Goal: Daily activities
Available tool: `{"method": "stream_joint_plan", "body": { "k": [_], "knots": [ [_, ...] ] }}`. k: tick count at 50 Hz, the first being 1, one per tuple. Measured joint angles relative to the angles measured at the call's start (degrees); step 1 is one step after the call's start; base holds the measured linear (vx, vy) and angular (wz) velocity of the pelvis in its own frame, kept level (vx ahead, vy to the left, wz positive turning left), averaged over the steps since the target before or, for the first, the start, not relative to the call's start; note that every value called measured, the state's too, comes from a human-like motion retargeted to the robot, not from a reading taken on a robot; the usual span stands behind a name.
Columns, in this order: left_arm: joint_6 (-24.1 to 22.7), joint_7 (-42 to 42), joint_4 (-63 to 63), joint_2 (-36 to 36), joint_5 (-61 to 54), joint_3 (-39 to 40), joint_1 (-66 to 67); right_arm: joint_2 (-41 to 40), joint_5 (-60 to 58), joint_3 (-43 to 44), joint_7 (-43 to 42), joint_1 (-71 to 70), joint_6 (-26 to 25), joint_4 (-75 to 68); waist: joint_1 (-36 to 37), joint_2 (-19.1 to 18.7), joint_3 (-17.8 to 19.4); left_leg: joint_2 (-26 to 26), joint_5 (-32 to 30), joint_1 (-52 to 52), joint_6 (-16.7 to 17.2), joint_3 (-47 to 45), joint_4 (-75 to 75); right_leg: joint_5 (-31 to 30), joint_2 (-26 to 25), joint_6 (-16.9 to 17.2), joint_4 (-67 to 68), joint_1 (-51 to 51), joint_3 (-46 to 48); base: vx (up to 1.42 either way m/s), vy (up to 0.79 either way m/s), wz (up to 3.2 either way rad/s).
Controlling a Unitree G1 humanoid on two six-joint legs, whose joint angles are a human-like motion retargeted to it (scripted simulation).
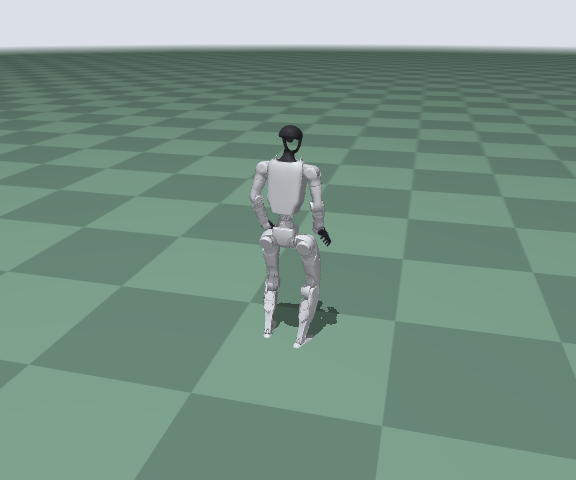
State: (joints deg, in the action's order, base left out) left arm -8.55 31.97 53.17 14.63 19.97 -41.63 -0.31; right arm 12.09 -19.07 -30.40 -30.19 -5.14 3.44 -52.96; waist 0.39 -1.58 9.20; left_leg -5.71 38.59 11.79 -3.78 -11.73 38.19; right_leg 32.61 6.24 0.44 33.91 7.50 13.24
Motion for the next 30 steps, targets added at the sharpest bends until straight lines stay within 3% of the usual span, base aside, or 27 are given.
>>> {"method": "stream_joint_plan", "body": {
  "k": [4,10,30],
  "knots": [
    [0.1,-0.3,-1.6,1.1,-0.9,-0.8,-1.7,-0.8,0.5,-1.1,0.9,-2.3,-0.7,0.2,-0.6,2.4,-0.3,6.2,-4.6,0.3,-0.8,1.1,-7.8,0.1,3.8,0.5,2.8,4.0,-2.1,-0.05,0.12,0.94],
    [0.2,0.5,-2.8,0.9,-1.7,-2.7,-4.2,-2.7,-0.1,-3.5,0.2,-4.7,-1.4,0.2,-1.0,4.6,0.7,12.0,-10.2,0.8,-1.2,4.1,-15.1,0.1,4.6,1.7,3.3,7.4,-7.6,-0.05,0.06,0.92],
    [0.7,2.2,-4.0,-3.2,-3.2,-7.8,-14.1,-4.6,-1.6,-8.5,-3.4,-11.0,-3.5,0.1,-0.2,4.2,3.7,16.4,-16.8,7.3,0.9,8.9,-20.4,0.5,8.4,-1.4,6.0,12.9,-2.5,-0.03,0.02,0.62]
  ]
}}
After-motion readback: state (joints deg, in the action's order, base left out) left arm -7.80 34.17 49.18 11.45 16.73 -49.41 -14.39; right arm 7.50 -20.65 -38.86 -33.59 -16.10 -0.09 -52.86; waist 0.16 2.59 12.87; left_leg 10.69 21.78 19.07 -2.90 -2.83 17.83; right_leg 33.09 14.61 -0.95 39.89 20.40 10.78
